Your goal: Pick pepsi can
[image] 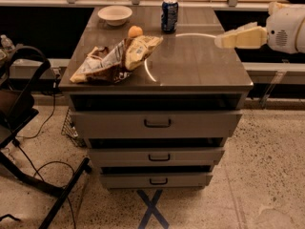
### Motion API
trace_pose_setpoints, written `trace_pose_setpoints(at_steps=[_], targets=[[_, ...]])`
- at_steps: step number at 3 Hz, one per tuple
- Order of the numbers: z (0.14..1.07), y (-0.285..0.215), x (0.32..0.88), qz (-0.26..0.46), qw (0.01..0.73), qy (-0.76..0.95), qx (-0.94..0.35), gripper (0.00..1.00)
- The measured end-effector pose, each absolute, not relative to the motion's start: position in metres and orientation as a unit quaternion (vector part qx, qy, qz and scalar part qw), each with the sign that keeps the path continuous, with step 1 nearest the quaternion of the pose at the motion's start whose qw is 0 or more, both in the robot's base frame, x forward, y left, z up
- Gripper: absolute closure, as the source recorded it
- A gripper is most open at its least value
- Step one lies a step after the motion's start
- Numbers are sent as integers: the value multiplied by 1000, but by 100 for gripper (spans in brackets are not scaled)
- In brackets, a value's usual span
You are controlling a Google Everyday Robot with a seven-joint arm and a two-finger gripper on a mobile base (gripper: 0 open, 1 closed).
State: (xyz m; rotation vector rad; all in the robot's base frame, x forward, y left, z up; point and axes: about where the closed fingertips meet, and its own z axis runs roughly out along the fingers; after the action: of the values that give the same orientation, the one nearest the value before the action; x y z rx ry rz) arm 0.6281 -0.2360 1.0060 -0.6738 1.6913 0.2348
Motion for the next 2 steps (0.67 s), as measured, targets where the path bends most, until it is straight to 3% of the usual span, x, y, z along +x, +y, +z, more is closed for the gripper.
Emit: trace_pose_setpoints(at_steps=[2], targets=[[988,-186,769,166,640,718,-218,0]])
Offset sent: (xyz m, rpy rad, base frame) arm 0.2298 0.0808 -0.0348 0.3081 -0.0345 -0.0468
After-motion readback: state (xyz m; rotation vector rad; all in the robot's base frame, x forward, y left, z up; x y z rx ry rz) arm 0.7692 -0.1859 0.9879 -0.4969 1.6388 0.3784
